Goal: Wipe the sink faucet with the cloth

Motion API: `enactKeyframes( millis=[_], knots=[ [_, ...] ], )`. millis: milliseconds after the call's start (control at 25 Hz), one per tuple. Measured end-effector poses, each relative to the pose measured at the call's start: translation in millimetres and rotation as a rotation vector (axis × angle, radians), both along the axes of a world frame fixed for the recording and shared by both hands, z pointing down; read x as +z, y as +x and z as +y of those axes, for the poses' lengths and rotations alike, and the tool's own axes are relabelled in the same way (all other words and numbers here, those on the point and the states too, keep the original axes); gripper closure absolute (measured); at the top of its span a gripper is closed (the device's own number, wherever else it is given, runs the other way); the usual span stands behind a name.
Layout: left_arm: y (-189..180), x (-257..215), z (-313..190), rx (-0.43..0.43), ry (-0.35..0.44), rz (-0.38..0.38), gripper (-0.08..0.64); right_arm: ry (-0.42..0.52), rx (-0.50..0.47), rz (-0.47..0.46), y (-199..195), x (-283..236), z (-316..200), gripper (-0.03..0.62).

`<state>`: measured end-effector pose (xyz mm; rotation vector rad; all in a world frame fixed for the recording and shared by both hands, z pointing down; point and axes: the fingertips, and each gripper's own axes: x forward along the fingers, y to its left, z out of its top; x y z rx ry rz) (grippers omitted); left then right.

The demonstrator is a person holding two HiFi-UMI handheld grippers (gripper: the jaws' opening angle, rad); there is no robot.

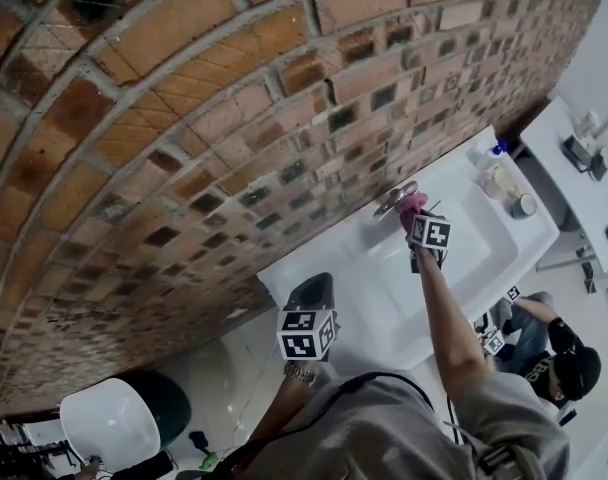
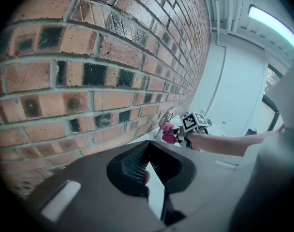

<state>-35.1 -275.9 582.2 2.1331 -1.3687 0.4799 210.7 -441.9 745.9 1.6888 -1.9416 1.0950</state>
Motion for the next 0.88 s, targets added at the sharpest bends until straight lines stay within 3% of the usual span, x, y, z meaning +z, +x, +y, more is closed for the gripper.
enactKeyframes(
  millis=[160, 280, 560, 760, 880],
  knots=[
    [-5, 0, 2, -0.009, -0.003, -0.007, 0.54, -0.09, 0.003, -0.034, -12, 55, 33, 0.528],
    [-7, -1, 4, -0.011, -0.004, -0.003, 0.54, -0.124, 0.028, -0.068, -5, 62, 64, 0.528],
    [-7, 3, 6, -0.008, -0.01, -0.001, 0.54, 0.107, 0.251, -0.025, 92, -10, 30, 0.528],
    [3, -1, 7, 0.018, 0.0, -0.005, 0.54, 0.01, 0.117, 0.064, 83, 21, 14, 0.528],
    [-1, 0, 5, 0.005, 0.001, -0.007, 0.54, -0.036, 0.104, 0.053, 64, 41, 22, 0.528]
  ],
)
